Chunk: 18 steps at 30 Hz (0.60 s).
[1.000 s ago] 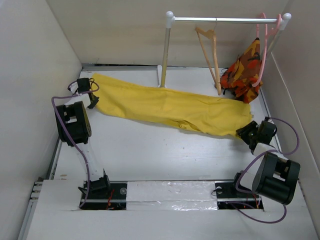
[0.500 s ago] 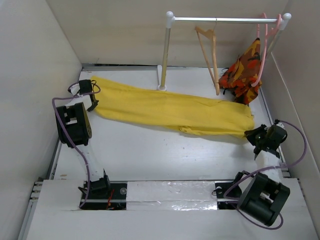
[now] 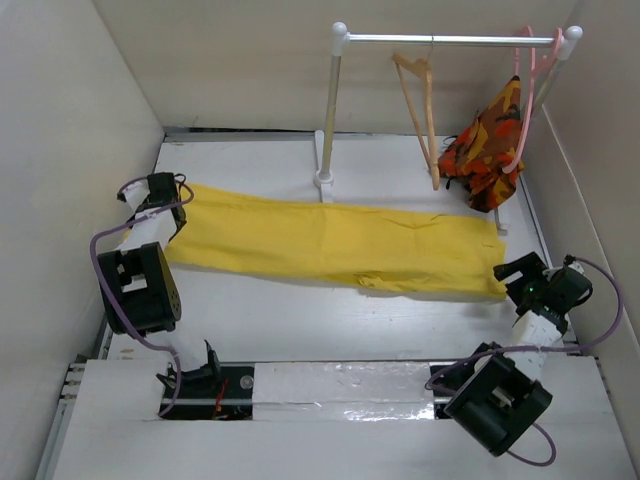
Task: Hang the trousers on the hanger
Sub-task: Fold the trousers at the center of the board.
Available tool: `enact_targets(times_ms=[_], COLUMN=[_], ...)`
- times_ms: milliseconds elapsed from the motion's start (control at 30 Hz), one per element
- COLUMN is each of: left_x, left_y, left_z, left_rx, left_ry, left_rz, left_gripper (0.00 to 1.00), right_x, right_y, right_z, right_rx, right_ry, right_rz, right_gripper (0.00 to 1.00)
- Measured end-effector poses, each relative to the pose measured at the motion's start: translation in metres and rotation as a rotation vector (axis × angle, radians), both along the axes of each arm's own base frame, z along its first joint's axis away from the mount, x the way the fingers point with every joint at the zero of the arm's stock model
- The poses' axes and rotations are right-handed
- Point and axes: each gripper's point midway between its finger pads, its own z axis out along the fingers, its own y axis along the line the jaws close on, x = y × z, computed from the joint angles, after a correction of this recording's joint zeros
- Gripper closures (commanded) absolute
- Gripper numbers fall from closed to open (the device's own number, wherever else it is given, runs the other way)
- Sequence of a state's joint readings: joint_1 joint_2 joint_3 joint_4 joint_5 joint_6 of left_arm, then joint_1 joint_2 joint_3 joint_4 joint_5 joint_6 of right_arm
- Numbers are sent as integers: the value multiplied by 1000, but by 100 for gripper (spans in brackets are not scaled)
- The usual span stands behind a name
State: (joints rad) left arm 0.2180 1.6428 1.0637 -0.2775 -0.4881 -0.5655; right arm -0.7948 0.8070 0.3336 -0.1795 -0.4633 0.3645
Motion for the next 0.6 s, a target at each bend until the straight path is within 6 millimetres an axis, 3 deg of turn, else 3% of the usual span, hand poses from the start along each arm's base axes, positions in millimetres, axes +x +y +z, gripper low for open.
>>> enact_targets(times_ms=[33,167,267,400,500,600], left_x=[-1,1,19,41,43,30], left_y=[2,-4,-39,-127,-207,-276], left_z=[4,22,67,125,146,140], left_rx=[11,9,11,-20,-83,-163], left_ry=[-3,-55,-198,-393,-481,-522], left_rz=[6,-12,-122,-353,-541,-694], left_gripper=[37,41,54,91,100,100], right_x=[0,-2,-3,5,15,27], right_y=[-1,1,5,2,3,10], right_z=[-4,-24,-34,-32,-31,-33], right_rx=[9,51,80,98,120,147], right_ry=[10,49,53,14,-13,-29], right_rz=[0,-1,-7,-17,-18,3], right_gripper=[0,0,0,0,4,44])
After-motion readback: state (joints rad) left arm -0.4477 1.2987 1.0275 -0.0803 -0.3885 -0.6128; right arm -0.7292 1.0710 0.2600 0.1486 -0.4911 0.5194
